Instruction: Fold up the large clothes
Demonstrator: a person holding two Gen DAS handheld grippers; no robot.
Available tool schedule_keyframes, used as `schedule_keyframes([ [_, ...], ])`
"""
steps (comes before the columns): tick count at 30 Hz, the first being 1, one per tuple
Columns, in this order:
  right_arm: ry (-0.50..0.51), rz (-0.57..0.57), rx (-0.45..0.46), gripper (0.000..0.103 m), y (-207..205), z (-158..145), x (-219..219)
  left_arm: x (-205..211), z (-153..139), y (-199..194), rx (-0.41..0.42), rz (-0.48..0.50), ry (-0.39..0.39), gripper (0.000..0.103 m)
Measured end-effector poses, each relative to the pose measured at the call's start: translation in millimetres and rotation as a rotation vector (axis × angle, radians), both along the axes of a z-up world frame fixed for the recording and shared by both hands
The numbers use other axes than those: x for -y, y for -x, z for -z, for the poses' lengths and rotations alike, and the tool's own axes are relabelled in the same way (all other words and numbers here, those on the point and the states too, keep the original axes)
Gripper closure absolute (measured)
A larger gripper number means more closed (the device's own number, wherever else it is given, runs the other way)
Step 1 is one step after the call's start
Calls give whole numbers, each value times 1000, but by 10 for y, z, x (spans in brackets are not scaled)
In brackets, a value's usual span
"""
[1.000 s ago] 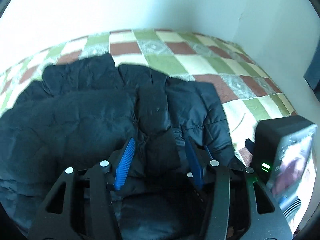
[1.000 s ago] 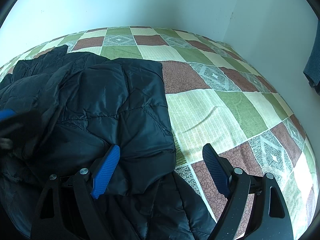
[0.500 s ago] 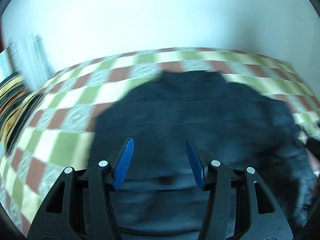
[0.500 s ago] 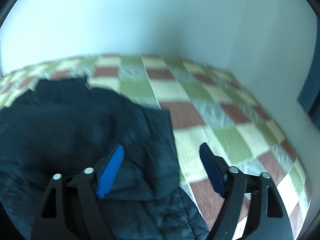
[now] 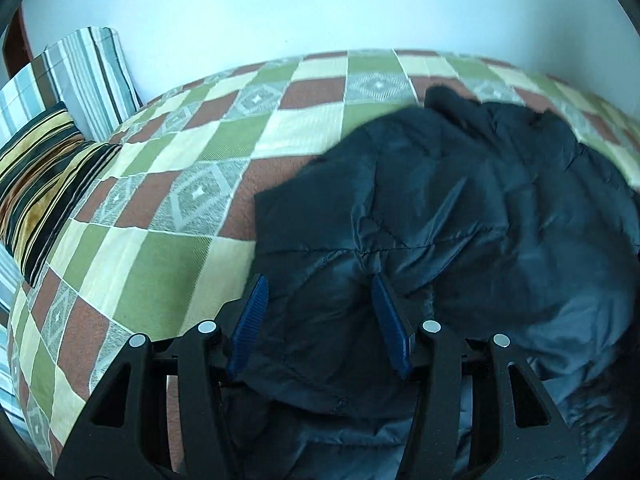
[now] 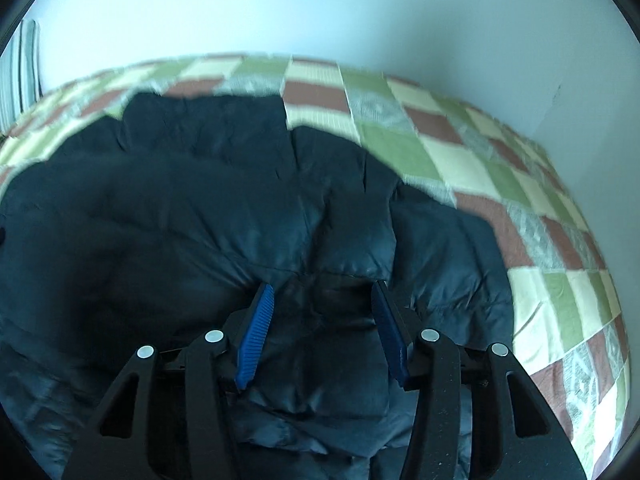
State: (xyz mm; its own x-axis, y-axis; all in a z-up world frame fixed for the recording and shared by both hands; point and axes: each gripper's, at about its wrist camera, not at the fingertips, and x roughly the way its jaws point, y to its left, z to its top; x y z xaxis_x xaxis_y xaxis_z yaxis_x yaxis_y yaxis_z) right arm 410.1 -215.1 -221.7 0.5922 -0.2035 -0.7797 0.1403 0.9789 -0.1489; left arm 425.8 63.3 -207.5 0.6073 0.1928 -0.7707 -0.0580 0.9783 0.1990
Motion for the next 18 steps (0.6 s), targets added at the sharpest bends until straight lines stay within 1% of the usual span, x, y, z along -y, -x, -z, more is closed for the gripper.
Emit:
schedule_keyframes([
  [3,-51,24,-29,45,-22,122,100,35,145,-20,-26,10,-11,47],
  [5,-87,28,-43,44,-46,187,143,53,230,-55,-46,11,-17,47],
  [7,-95,28,-39,43,-54,232,153,76,306,-84,-57,13,-29,46],
  [9,-79,27,-28,43,-35,231,123,84,318,-95,-55,12,-36,46],
  [12,-84,27,-18,43,-24,191,131,74,244,-68,-44,12,-33,47],
  [15,-81,31,8,43,46,36,146,49,98,14,-33,0,-32,47],
  [18,-81,42,81,43,161,-227,149,41,-149,133,24,-5,22,47],
])
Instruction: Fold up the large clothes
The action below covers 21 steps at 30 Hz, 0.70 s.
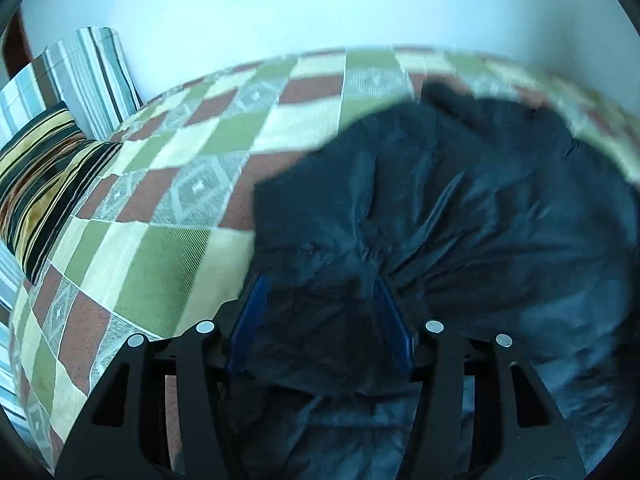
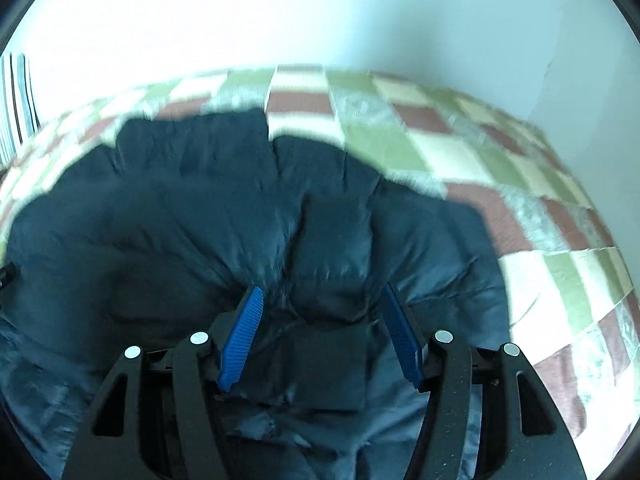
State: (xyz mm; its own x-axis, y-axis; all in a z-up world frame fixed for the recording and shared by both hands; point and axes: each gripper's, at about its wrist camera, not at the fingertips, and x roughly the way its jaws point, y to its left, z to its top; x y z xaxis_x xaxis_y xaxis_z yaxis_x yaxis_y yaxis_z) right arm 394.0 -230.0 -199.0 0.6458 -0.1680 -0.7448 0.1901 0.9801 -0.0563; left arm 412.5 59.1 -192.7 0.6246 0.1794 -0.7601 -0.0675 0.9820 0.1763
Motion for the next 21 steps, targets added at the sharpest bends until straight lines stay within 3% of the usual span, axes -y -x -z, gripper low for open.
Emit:
schedule_keyframes([
  [3,-26,-25,52,43,-23,-224,-91,109,-234,-2,63,29,55,47],
  [6,-27,-90,50,43,-178,-265,-310,342,-258,-126,67,85,63,47],
  [12,2,-148,-22,43,-437,82,-574,595,123,-387,-39,102,46,47],
  [21,16,-137,-81,41,-527,407,-626,672,461,-441,-69,98,-4,45],
])
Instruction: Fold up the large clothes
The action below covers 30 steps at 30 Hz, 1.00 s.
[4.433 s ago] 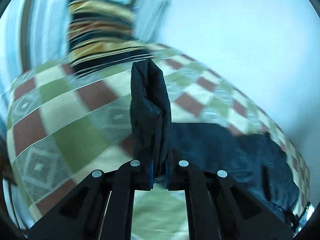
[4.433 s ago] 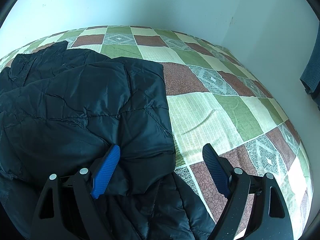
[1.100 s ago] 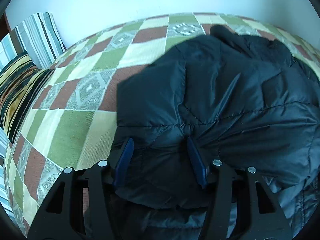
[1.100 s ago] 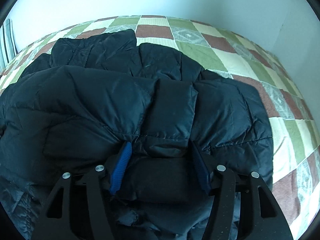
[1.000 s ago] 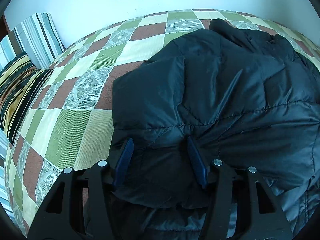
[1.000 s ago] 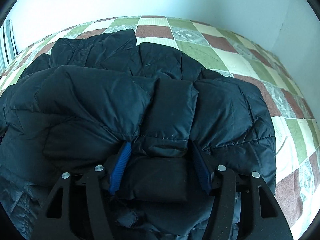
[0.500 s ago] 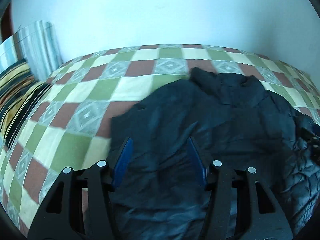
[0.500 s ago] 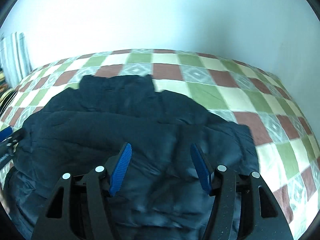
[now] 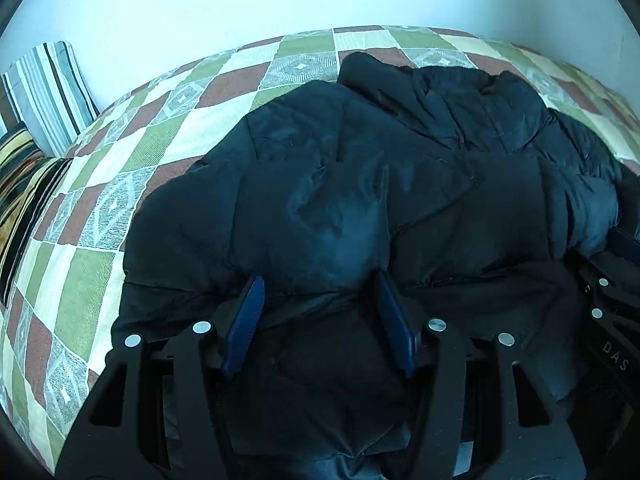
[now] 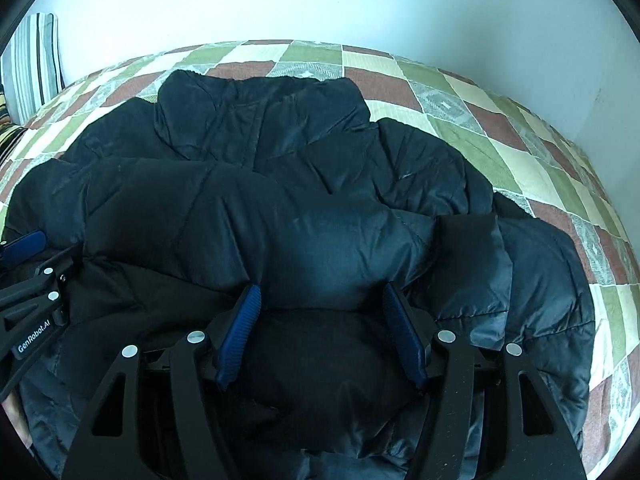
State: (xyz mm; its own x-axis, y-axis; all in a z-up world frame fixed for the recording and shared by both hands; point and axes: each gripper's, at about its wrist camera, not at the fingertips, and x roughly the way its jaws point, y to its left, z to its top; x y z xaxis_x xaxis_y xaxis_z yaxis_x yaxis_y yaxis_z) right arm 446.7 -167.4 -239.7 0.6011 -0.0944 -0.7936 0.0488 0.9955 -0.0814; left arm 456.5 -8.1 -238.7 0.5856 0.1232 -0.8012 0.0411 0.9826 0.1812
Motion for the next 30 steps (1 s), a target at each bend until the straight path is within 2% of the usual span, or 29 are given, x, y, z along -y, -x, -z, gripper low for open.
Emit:
schedule_keyframes([
  [6,13,2,20,40,-5,11,-17,32,0,31,21,-5,-14,45],
  [11,-43,14,43,36,218,-266,101,-148,-270,237,22,-9,27,45],
  [13,-52,9,56,31,405,-356,178,-278,-364,405,35,-12,30,44],
  [15,-42,13,75,31,652,-442,277,-498,-483,697,62,-18,23,39],
  [19,-44,35,75,29,1315,-508,624,-941,-578,1273,62,-37,49,33],
  [23,-38,90,59,29,1977,-495,1036,-1350,-559,1958,33,-68,56,28],
  [25,-39,118,47,29,2257,-470,1205,-1558,-519,2290,1,-82,84,26],
  [30,-23,182,17,27,2969,-385,1526,-1817,-476,2856,-34,-99,139,25],
])
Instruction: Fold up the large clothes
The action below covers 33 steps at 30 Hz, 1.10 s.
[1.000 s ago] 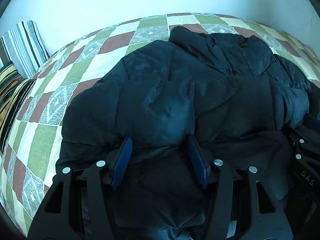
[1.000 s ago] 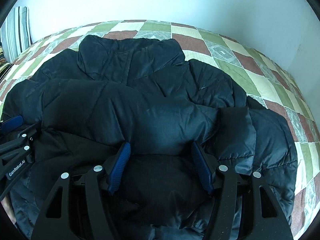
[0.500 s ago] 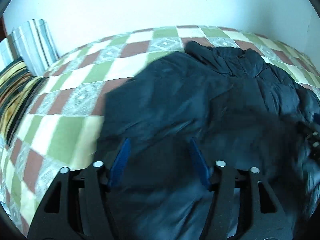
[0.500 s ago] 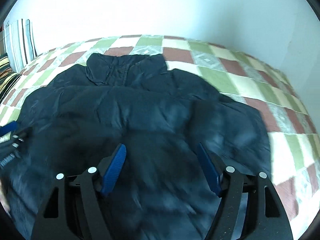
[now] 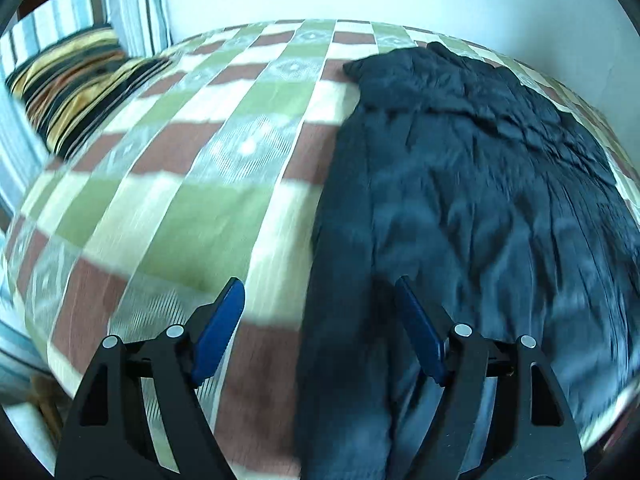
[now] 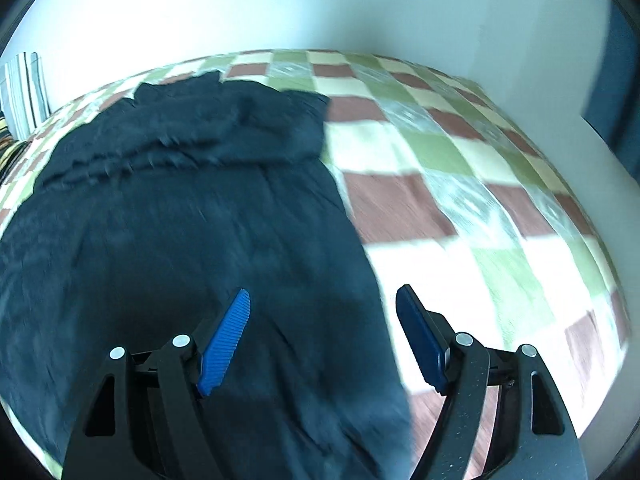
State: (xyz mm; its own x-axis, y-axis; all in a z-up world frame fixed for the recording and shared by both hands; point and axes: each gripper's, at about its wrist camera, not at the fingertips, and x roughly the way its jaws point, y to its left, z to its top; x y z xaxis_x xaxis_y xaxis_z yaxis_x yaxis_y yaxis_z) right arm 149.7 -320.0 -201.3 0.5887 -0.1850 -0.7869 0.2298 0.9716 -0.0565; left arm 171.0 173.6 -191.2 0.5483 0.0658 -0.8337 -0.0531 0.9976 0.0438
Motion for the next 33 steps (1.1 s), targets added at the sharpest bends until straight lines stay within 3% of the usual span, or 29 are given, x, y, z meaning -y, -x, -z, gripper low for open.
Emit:
schedule_keyframes([
  [7,-86,58,-34,24,471,242,234,-83,80,471,-3,21,72,23],
  [18,-144,59,-25,24,765,357,174,9,214,590,-35,56,154,23],
  [21,-168,64,-14,24,819,361,165,43,249,619,-34,57,161,28],
  [27,-186,58,6,24,938,367,93,51,273,654,-22,40,226,50],
  [29,-205,51,16,32,977,362,80,73,271,663,-17,47,224,55],
  [31,-233,41,22,49,997,352,53,87,266,669,-15,54,227,62],
  [33,-236,35,21,53,996,342,23,100,257,678,-12,59,228,68],
])
